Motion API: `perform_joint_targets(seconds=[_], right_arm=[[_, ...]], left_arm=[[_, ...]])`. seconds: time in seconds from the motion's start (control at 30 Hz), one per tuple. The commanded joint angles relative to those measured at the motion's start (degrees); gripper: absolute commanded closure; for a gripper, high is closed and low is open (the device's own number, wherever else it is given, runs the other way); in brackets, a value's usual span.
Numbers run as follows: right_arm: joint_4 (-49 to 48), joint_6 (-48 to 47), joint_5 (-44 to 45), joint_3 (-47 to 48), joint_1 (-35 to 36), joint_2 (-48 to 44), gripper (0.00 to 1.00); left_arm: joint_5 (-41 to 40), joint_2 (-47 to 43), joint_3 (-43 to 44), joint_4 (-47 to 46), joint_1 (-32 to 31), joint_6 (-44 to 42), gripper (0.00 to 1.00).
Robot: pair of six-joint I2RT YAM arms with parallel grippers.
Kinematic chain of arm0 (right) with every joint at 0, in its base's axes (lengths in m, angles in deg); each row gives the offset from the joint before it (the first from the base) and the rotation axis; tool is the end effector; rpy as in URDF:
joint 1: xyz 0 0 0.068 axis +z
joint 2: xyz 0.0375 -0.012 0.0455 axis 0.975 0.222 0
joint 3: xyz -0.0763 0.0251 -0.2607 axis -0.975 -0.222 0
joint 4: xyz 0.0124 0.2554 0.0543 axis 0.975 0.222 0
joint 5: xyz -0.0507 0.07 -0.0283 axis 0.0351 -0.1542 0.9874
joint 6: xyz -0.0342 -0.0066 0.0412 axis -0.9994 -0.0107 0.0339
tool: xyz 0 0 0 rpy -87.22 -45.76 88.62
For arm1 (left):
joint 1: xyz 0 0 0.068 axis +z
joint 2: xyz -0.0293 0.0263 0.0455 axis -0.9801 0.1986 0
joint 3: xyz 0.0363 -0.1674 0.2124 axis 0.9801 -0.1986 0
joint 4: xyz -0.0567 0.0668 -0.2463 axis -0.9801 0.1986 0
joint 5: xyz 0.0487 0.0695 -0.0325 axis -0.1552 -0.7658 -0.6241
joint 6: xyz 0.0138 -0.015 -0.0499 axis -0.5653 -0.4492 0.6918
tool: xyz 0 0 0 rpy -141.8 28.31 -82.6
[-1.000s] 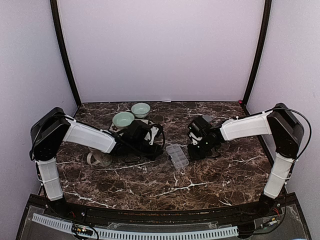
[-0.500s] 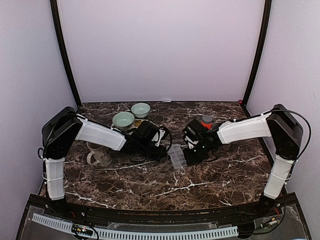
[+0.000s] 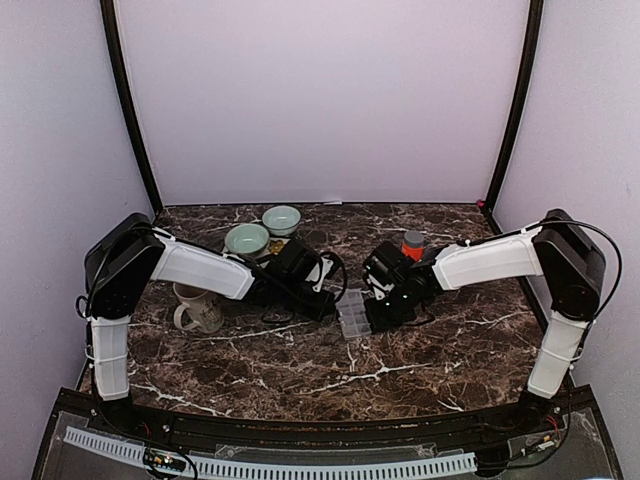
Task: Sort the pills into containers
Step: Adjust the pill container at the center of the board.
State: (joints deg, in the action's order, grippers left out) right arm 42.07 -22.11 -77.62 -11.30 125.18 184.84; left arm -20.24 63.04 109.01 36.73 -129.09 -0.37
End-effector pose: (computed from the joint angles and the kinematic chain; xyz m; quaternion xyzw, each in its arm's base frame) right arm 0.2322 0.2580 0.1480 -0.1451 0.9697 0.1250 0.1519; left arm 0.2722 -0.3379 0.1441 0.2781 0.8691 -0.2780 0.3001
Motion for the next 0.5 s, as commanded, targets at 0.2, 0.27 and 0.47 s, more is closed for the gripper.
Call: perform_joint_targets(seconds=[0.2, 0.27, 0.47], right_arm=[[2.4, 0.5, 0.0, 0.8, 1.5, -0.8, 0.99], [2.5, 0.5, 0.2, 0.9, 1.5, -0.7, 0.99], [2.7, 0.5, 0.3, 1.2, 1.5, -0.6, 0.99]], left_arm=[[-0.7, -0.1, 1.4, 1.0, -0.6, -0.7, 1.0], [-0.7, -0.1, 1.4, 1.0, -0.6, -0.7, 1.0], [-0.9, -0.1, 1.5, 1.1, -0.6, -1.0, 1.0]])
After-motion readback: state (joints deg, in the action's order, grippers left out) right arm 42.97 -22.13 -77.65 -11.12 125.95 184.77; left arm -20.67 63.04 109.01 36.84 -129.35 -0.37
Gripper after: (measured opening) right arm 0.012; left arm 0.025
